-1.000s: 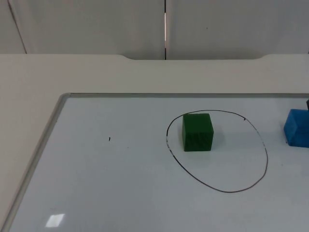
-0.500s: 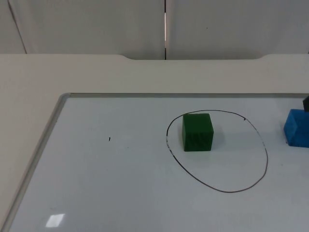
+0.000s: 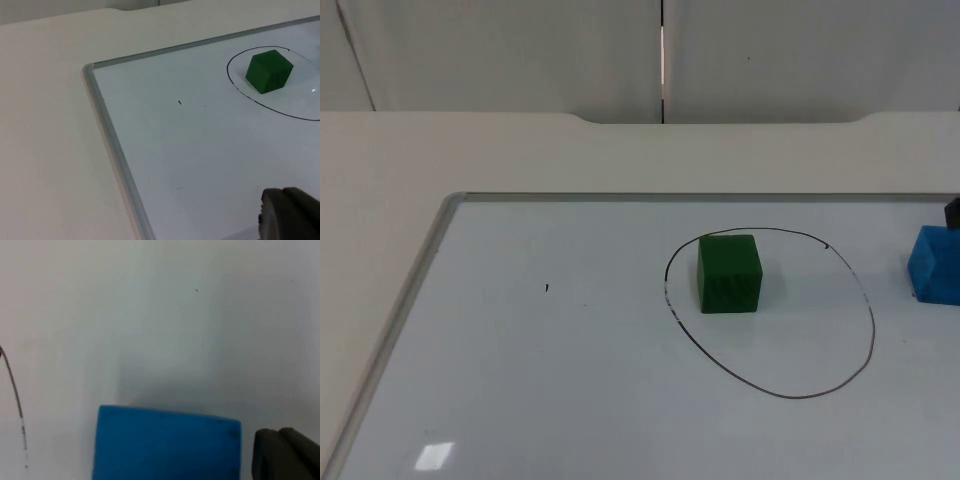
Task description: Push the two cubes into the marked area.
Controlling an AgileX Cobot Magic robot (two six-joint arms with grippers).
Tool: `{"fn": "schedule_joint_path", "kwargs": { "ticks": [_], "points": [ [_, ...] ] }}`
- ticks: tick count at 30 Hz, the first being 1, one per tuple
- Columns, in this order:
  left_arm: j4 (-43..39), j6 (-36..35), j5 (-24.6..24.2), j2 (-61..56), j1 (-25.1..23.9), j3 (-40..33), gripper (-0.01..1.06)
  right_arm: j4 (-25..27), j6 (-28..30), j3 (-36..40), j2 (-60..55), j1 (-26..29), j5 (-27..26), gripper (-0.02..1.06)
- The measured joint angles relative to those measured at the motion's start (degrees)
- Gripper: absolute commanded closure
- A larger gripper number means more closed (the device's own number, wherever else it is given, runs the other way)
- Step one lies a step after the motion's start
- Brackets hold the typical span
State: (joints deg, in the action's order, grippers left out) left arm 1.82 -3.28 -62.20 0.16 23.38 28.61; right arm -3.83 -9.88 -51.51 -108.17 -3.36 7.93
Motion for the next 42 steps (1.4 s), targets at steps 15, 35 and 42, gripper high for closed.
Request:
{"fn": "schedule_joint_path", "kwargs": {
  "ticks": [15,35,42],
  "points": [
    [0.0,0.22,0.0,0.0,0.0,0.0,1.05,0.27,-0.23,-0.1,-0.13,-1.89,-1.34,1.05],
    [0.1,0.22,0.0,0.0,0.0,0.0,1.05,1.64,-0.39,-0.1,-0.38,-7.47,-3.32,1.05],
    [0.1,0.22,0.0,0.0,0.0,0.0,1.05,1.64,-0.39,-0.1,-0.59,-7.47,-3.42,1.05]
  ]
}}
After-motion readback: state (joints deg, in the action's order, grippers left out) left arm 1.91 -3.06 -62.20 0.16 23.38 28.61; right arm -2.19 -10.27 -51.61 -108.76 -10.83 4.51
